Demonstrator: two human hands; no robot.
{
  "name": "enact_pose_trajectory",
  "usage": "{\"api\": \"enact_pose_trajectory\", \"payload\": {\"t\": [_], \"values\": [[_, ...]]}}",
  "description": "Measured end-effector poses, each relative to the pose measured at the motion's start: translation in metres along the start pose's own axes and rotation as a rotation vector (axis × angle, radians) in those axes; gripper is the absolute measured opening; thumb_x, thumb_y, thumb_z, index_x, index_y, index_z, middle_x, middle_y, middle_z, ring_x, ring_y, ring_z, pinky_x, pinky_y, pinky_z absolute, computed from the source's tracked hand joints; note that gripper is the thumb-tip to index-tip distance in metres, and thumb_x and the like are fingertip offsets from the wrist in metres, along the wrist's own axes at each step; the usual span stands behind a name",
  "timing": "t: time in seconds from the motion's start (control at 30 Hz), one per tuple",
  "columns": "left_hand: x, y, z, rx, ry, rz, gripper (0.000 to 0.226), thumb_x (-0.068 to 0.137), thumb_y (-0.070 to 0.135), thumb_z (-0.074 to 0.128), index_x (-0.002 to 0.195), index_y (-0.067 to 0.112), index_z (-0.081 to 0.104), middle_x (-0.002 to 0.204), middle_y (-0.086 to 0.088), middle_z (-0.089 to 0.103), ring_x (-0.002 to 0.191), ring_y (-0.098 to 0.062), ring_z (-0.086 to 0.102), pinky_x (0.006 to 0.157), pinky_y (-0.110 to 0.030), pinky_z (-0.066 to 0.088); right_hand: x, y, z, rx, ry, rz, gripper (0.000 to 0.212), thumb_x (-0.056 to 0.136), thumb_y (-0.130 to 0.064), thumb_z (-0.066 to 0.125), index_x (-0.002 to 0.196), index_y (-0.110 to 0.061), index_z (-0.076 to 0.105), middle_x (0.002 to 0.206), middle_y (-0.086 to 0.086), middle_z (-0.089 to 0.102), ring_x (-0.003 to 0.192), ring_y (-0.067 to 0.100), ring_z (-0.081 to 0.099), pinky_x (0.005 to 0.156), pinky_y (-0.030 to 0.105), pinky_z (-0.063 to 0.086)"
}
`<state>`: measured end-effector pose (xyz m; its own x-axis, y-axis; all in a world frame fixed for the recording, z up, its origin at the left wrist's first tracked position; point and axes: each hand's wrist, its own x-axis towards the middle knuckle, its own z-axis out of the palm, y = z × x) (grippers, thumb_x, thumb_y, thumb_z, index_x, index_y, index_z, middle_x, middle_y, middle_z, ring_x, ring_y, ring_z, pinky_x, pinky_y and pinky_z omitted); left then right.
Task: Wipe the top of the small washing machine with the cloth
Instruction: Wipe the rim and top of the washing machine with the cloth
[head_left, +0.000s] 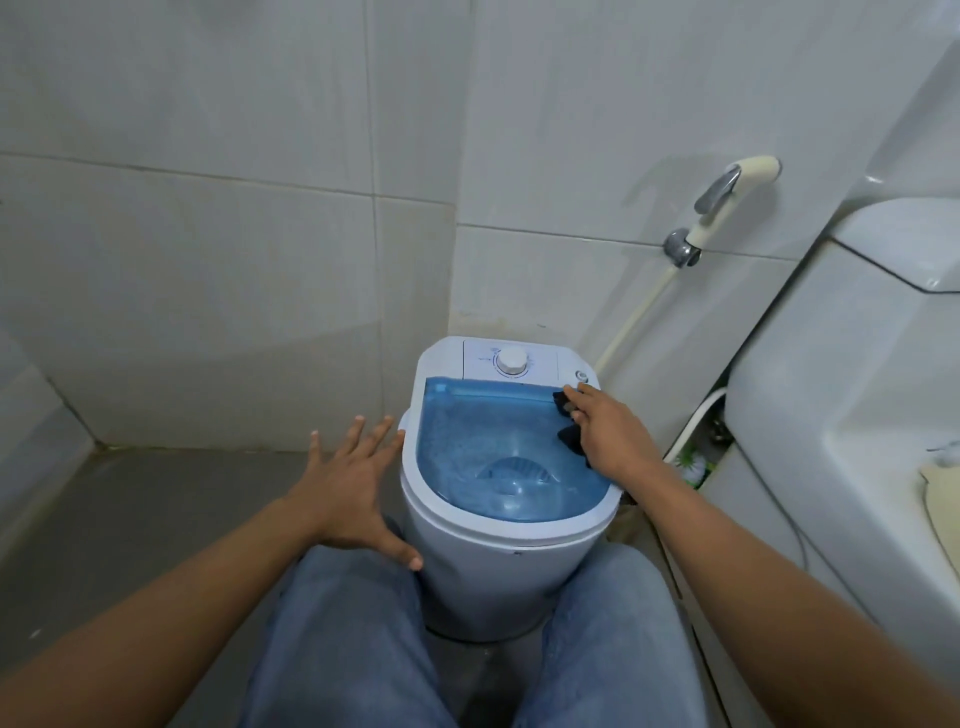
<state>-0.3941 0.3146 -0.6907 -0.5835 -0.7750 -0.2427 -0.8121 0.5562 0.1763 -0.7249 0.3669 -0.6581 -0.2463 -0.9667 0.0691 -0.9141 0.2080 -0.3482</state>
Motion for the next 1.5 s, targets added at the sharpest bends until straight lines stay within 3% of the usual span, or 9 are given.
{"api": "enact_pose_trajectory", "payload": {"t": [0.17,0.27,0.4,0.57,1.0,1.13,1.23,1.33,1.5], "values": [[-0.001,0.002,-0.001,0.0,-0.003,-0.019,0.159,0.035,0.099,0.061,0.156,0.031,-0.017,0.166,0.003,-0.022,0.151,-0.027,-0.022,0.115,-0.071,-0.007,-0.025,-0.044,0.002,0.082,0.213,-0.151,0.051,0.1,-0.006,0.045,0.149,-0.02,0.04,0.158,0.005,0.036,0.143,0.028,0.034,0.118,0.038,0.026],[0.001,-0.001,0.0,0.003,-0.015,-0.013,0.158,0.034,0.1,0.06,0.156,0.034,-0.018,0.165,0.003,-0.023,0.151,-0.026,-0.022,0.116,-0.071,-0.007,-0.054,-0.095,0.028,-0.068,0.065,-0.329,0.057,0.098,-0.008,0.045,0.151,-0.027,0.034,0.16,-0.002,0.031,0.148,0.03,0.024,0.114,0.061,0.027],[0.003,-0.003,-0.002,0.036,-0.014,-0.022,0.16,0.032,0.1,0.059,0.156,0.033,-0.015,0.165,0.004,-0.023,0.151,-0.027,-0.023,0.115,-0.071,-0.007,-0.073,-0.117,0.056,-0.236,-0.016,-0.358,0.052,0.103,-0.052,0.024,0.151,-0.033,0.031,0.161,-0.01,0.028,0.153,0.026,0.007,0.114,0.071,0.003],[0.001,-0.003,0.001,0.033,-0.007,-0.016,0.159,0.033,0.099,0.06,0.156,0.034,-0.017,0.165,0.003,-0.023,0.151,-0.027,-0.023,0.116,-0.071,-0.006,-0.081,-0.104,0.057,-0.274,-0.004,-0.319,0.049,0.103,-0.047,0.019,0.15,-0.038,0.03,0.162,-0.012,0.024,0.153,0.03,0.001,0.109,0.076,-0.006],[0.001,-0.002,-0.003,0.04,0.008,-0.007,0.158,0.034,0.101,0.058,0.157,0.033,-0.014,0.165,0.001,-0.022,0.151,-0.028,-0.021,0.115,-0.071,-0.005,-0.068,-0.001,0.016,-0.028,-0.059,-0.042,0.047,0.102,-0.046,0.04,0.148,-0.046,0.031,0.16,-0.025,0.017,0.152,0.017,-0.005,0.113,0.068,-0.003],[0.001,-0.001,-0.001,0.032,0.021,-0.015,0.159,0.031,0.101,0.058,0.157,0.033,-0.012,0.166,0.001,-0.02,0.152,-0.027,-0.02,0.115,-0.072,-0.003,-0.052,0.024,0.019,0.17,0.056,-0.024,0.045,0.101,-0.028,0.05,0.146,-0.032,0.044,0.155,-0.009,0.038,0.148,0.027,0.023,0.12,0.051,0.019],[0.0,0.0,-0.001,0.029,0.02,-0.022,0.159,0.031,0.101,0.058,0.157,0.034,-0.013,0.166,0.001,-0.02,0.152,-0.028,-0.02,0.115,-0.072,-0.003,-0.051,0.023,0.015,0.284,0.205,-0.038,0.04,0.101,-0.016,0.051,0.14,-0.022,0.051,0.141,0.001,0.055,0.131,0.021,0.048,0.111,0.03,0.034],[-0.001,0.001,-0.001,0.032,0.02,-0.027,0.159,0.032,0.1,0.059,0.157,0.033,-0.013,0.166,0.001,-0.019,0.152,-0.028,-0.019,0.116,-0.072,-0.003,-0.066,-0.001,0.012,0.303,0.31,-0.248,0.042,0.099,-0.013,0.054,0.141,-0.02,0.049,0.138,0.001,0.056,0.127,0.017,0.05,0.109,0.031,0.038],[-0.001,0.002,-0.005,0.043,0.0,-0.026,0.157,0.034,0.099,0.061,0.157,0.033,-0.011,0.166,0.0,-0.02,0.152,-0.029,-0.02,0.115,-0.072,-0.003,-0.096,-0.038,0.036,-0.151,0.057,-0.593,0.039,0.1,-0.04,0.042,0.139,-0.035,0.045,0.147,-0.011,0.05,0.145,0.019,0.034,0.115,0.054,0.028]]}}
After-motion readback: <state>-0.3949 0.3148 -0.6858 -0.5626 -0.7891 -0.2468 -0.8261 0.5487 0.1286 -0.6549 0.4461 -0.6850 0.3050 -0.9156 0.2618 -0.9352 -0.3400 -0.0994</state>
